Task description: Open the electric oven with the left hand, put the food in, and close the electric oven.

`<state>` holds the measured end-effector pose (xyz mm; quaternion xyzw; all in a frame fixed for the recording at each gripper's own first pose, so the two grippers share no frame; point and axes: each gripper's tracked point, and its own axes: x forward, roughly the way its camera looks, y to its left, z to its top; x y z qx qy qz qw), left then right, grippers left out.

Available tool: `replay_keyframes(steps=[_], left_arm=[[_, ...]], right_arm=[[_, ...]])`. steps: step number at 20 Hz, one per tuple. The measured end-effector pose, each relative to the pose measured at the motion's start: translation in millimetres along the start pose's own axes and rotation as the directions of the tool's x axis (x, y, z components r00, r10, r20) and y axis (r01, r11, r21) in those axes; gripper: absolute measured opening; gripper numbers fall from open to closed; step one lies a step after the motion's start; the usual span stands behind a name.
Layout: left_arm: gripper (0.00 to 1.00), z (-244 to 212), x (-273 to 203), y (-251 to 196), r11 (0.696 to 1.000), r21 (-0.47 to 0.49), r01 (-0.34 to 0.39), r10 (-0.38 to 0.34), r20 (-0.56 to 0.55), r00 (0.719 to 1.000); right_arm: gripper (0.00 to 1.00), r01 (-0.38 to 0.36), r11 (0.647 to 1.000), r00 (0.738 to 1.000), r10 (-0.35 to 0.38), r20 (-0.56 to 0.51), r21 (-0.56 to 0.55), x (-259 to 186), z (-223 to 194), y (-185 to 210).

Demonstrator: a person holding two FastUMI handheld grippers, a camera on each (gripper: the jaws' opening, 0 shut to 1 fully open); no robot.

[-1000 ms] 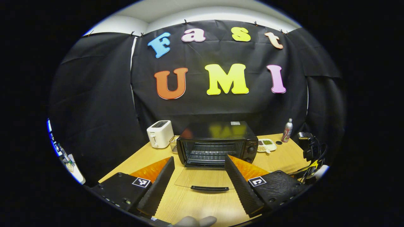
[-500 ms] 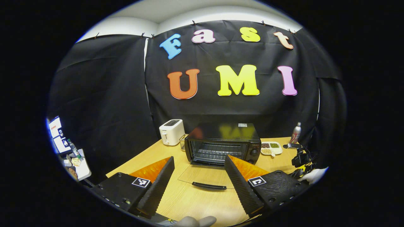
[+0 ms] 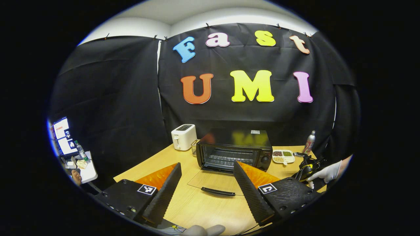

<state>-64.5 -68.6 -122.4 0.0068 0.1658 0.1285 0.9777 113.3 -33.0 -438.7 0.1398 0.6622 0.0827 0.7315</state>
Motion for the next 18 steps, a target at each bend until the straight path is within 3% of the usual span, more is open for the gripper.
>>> replay_keyframes(steps=[3,6,11,18], left_arm=[[0.97,-1,1,1,1.0,-0.007,0.026,-0.026,0.01,1.0],[0.96,-1,4,7,0.998,-0.019,0.058,-0.058,0.015,0.998],[0.97,3,10,31,0.994,-0.009,0.112,-0.112,0.011,0.994],[0.97,14,19,48,0.981,-0.008,0.195,-0.195,0.014,0.981]], right_arm=[[0.03,-0.044,0.999,0.999,0.044,-0.02,0.003,-1,0,1],[0.02,-0.156,0.987,0.988,0.157,-0.007,0.046,-2,-1,3],[0.03,-0.351,0.919,0.936,0.337,0.105,0.182,-4,-14,9],[0.01,-0.431,0.862,0.888,0.352,0.295,0.266,-41,-32,5]])
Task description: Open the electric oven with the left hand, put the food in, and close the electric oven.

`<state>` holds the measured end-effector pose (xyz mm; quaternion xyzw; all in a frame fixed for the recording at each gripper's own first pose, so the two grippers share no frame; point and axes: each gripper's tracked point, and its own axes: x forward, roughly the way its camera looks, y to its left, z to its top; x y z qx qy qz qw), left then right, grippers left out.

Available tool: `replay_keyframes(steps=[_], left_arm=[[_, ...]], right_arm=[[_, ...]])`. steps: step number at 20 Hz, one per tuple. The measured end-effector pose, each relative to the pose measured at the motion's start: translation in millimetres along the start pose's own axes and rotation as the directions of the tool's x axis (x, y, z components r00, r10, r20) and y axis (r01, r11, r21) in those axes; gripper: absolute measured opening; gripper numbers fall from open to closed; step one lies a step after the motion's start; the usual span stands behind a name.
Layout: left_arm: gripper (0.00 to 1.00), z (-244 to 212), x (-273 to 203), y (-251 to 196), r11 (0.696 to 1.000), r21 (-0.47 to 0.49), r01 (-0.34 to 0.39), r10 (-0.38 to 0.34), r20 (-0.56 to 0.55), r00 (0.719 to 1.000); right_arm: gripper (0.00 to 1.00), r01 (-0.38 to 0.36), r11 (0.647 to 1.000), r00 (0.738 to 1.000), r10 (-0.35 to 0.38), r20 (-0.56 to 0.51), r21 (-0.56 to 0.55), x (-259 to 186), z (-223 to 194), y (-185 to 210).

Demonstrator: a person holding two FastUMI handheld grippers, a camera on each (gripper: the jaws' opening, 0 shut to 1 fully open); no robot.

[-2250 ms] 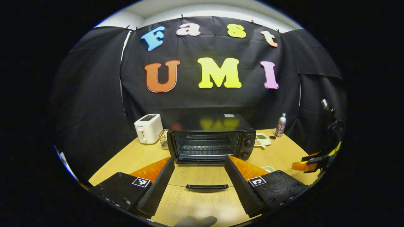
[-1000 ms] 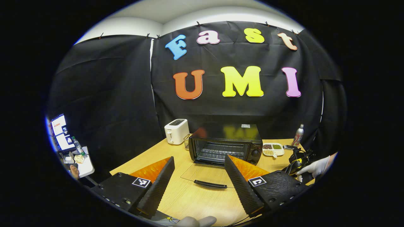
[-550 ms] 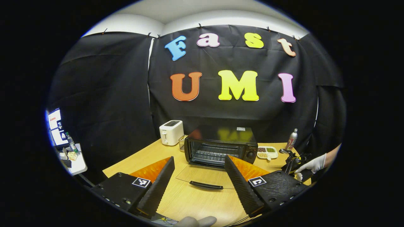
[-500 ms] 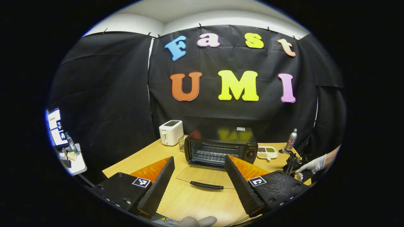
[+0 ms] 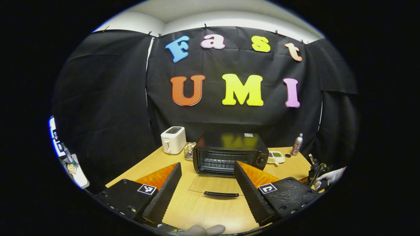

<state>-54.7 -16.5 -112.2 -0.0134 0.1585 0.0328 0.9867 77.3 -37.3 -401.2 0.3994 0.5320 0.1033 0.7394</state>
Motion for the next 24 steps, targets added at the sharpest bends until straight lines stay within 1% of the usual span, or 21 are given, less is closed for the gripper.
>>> replay_keyframes(steps=[1,2,3,4,5,6,7,9,10,11,13,15,16,17,19,20,21,24], left_arm=[[0.97,-1,1,1,1.0,0.001,0.011,-0.011,-0.002,1.0],[0.97,0,1,4,1.0,0.004,0.019,-0.019,0.001,1.0],[0.97,3,3,6,0.999,0.005,0.032,-0.032,0.005,0.999],[0.96,2,6,6,0.999,0.004,0.046,-0.046,0.001,0.999],[0.97,1,8,9,0.998,0.006,0.057,-0.057,-0.001,0.998],[0.97,2,8,12,0.998,0.009,0.069,-0.069,-0.002,0.998],[0.97,2,9,15,0.997,0.015,0.078,-0.078,-0.002,0.997],[0.97,4,9,24,0.996,0.024,0.09,-0.09,-0.004,0.996],[0.97,5,9,29,0.995,0.024,0.094,-0.094,-0.012,0.996],[0.96,5,7,34,0.995,0.026,0.096,-0.095,-0.013,0.995],[0.97,12,3,47,0.996,0.042,0.084,-0.084,-0.005,0.996],[0.97,18,-1,58,0.995,0.06,0.074,-0.075,0.005,0.997],[0.97,19,-3,62,0.995,0.069,0.069,-0.07,0.004,0.998],[0.96,20,-4,67,0.995,0.078,0.064,-0.064,0.005,0.998],[0.97,22,-6,77,0.995,0.089,0.048,-0.049,0.003,0.999],[0.97,23,-8,79,0.995,0.086,0.043,-0.043,-0.001,0.999],[0.97,21,-9,82,0.996,0.08,0.034,-0.033,-0.01,0.999],[0.97,23,-15,84,0.997,0.074,0.029,-0.028,-0.014,1.0]], right_arm=[[0.04,-0.011,1.0,1.0,0.011,0.023,0.02,-6,-3,4],[0.04,-0.023,0.999,0.999,0.021,0.047,0.035,-12,-9,9],[0.0,-0.035,0.998,0.997,0.032,0.075,0.049,-17,-13,17],[0.03,-0.054,0.996,0.993,0.047,0.104,0.065,-19,-19,26],[0.01,-0.075,0.994,0.989,0.064,0.131,0.082,-19,-25,38],[0.0,-0.094,0.99,0.986,0.078,0.151,0.105,-16,-33,50],[0.03,-0.109,0.986,0.982,0.087,0.168,0.124,-12,-40,62],[0.04,-0.134,0.981,0.974,0.104,0.203,0.139,-1,-53,86],[0.0,-0.148,0.978,0.969,0.114,0.219,0.146,7,-58,101],[0.04,-0.154,0.976,0.966,0.117,0.231,0.153,17,-63,114],[0.04,-0.168,0.965,0.96,0.114,0.256,0.199,37,-69,136],[0.04,-0.2,0.947,0.951,0.126,0.282,0.25,57,-73,159],[0.0,-0.217,0.939,0.945,0.134,0.297,0.267,68,-71,170],[0.01,-0.225,0.935,0.941,0.135,0.312,0.276,78,-68,179],[0.0,-0.218,0.933,0.937,0.117,0.33,0.286,95,-65,193],[0.03,-0.211,0.931,0.936,0.104,0.337,0.298,100,-65,200],[0.0,-0.217,0.924,0.933,0.101,0.345,0.315,106,-61,206],[0.03,-0.245,0.902,0.92,0.101,0.378,0.355,124,-43,222]])
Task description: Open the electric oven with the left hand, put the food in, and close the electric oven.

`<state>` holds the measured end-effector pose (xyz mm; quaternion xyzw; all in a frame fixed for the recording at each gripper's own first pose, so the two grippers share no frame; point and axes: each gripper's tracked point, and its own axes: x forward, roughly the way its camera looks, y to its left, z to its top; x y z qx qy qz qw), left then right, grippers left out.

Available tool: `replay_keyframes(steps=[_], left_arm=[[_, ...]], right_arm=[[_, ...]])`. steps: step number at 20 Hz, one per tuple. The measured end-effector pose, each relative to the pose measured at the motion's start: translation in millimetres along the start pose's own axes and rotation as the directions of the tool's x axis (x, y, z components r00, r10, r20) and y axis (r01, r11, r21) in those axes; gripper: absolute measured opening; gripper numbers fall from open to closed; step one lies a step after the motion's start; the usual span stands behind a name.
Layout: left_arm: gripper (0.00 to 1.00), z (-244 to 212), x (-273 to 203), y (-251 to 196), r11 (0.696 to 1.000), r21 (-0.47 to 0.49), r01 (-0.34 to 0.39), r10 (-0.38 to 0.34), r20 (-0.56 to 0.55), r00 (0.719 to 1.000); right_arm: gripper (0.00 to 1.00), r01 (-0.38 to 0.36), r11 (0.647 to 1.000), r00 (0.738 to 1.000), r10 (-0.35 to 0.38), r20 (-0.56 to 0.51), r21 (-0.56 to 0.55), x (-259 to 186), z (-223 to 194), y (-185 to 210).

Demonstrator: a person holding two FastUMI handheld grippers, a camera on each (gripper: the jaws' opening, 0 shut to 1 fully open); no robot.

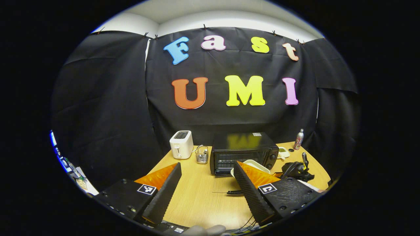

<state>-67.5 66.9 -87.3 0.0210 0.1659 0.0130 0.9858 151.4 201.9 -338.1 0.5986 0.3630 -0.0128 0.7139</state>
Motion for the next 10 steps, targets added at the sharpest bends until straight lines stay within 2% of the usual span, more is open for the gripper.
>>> replay_keyframes(steps=[3,4,6,7,10], left_arm=[[0.97,1,-1,2,1.0,0.009,-0.009,0.009,-0.006,1.0],[0.97,3,0,2,1.0,0.009,-0.013,0.013,-0.009,1.0],[0.97,4,3,4,1.0,0.005,-0.022,0.022,-0.014,1.0],[0.97,4,4,5,1.0,0.0,-0.024,0.024,-0.015,1.0],[0.97,3,9,5,0.999,-0.003,-0.04,0.04,-0.028,0.999]], right_arm=[[0.0,0.036,0.998,0.999,-0.036,-0.003,0.048,22,-2,4],[0.04,0.037,0.997,0.999,-0.036,-0.006,0.069,30,-3,8],[0.0,0.026,0.996,1.0,-0.025,-0.011,0.082,44,-3,17],[0.03,0.027,0.997,1.0,-0.027,-0.008,0.077,51,-1,20],[0.03,0.029,0.996,1.0,-0.029,0.001,0.083,65,3,26]])
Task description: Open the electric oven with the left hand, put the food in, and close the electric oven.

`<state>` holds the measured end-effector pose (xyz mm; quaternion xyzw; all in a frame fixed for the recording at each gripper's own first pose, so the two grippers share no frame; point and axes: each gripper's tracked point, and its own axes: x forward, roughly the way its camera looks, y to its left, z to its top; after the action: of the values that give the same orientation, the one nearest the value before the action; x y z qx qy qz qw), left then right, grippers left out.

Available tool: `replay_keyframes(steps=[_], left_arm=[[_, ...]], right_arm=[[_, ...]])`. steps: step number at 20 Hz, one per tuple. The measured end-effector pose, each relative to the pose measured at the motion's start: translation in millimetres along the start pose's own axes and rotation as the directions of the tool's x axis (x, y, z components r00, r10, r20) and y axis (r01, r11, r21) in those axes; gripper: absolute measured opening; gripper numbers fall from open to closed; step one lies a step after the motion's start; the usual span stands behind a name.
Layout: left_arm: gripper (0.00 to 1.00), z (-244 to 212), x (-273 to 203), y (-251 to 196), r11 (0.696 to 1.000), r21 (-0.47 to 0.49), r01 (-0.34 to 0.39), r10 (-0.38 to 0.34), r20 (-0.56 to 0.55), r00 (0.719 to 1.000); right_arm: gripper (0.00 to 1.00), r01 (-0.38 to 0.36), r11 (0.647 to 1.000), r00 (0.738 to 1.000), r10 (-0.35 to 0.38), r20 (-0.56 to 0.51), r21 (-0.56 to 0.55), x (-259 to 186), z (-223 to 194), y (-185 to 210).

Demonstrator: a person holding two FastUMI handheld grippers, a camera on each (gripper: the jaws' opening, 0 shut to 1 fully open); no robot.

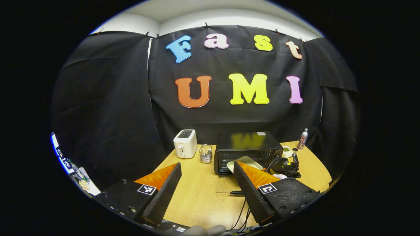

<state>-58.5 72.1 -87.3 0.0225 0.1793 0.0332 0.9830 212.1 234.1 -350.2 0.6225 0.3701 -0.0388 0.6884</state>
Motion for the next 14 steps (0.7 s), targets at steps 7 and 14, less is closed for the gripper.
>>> replay_keyframes(steps=[7,14], left_arm=[[0.97,3,16,0,1.0,-0.008,-0.008,0.008,-0.017,1.0],[0.97,5,21,6,0.999,-0.025,-0.027,0.027,-0.025,0.999]], right_arm=[[0.0,-0.034,0.999,0.996,0.033,0.079,0.001,24,32,21],[0.1,-0.128,0.99,0.985,0.133,0.108,-0.052,32,46,45]])
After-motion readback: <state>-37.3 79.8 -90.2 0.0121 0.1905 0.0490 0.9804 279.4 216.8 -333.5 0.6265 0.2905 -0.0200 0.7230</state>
